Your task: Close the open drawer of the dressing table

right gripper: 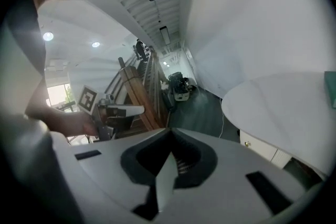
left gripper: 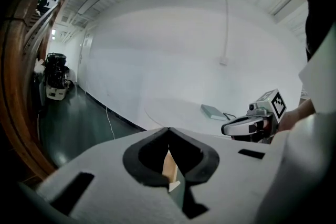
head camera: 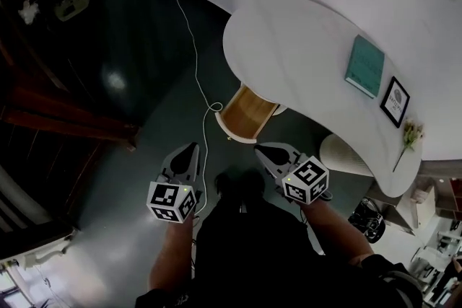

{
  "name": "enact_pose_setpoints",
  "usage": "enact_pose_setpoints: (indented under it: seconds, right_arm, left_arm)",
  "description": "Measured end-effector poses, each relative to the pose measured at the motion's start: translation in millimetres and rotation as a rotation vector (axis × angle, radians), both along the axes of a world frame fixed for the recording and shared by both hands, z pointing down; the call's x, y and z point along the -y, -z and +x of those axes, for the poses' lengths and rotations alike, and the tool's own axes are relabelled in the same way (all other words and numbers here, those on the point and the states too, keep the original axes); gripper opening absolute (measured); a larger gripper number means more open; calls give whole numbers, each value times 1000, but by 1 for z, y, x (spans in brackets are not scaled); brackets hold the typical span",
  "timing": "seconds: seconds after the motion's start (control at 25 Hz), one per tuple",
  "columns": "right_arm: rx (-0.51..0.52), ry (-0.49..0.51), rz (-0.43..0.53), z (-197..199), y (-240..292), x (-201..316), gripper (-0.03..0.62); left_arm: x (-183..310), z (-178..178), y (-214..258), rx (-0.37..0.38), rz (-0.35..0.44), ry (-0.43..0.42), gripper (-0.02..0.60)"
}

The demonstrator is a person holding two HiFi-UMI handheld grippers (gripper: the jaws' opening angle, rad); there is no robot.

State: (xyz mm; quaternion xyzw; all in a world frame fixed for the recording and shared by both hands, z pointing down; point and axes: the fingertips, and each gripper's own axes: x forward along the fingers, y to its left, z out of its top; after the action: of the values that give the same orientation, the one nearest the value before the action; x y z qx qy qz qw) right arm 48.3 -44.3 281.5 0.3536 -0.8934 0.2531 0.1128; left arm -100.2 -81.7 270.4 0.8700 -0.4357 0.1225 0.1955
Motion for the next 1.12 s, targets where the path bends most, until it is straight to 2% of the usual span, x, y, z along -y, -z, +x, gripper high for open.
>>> enact_pose_setpoints:
  seconds: [0.16,0.44,0.8,0.96,1.12]
  right_arm:
    - [-54,-29,-51,-6,-34,15,5]
    - [-102,-54,-121,-16,-98,22,6]
    - [-103,-78,-200,-1,-214,35,5]
    - [-37,-150,-259,2,-274,41,5]
    - [-34,-129,-291,-7,-318,39,6]
  left_arm:
    - [23,-3,-43,-56,-32,-9,2]
    - [35,8,-137,-62,-129,-119,2]
    - [49,36,-269,-21,-220,-198,2]
    - [58,46,-328,-29,-255,-196,3]
    - [57,53,-377,-21,-287,-211,3]
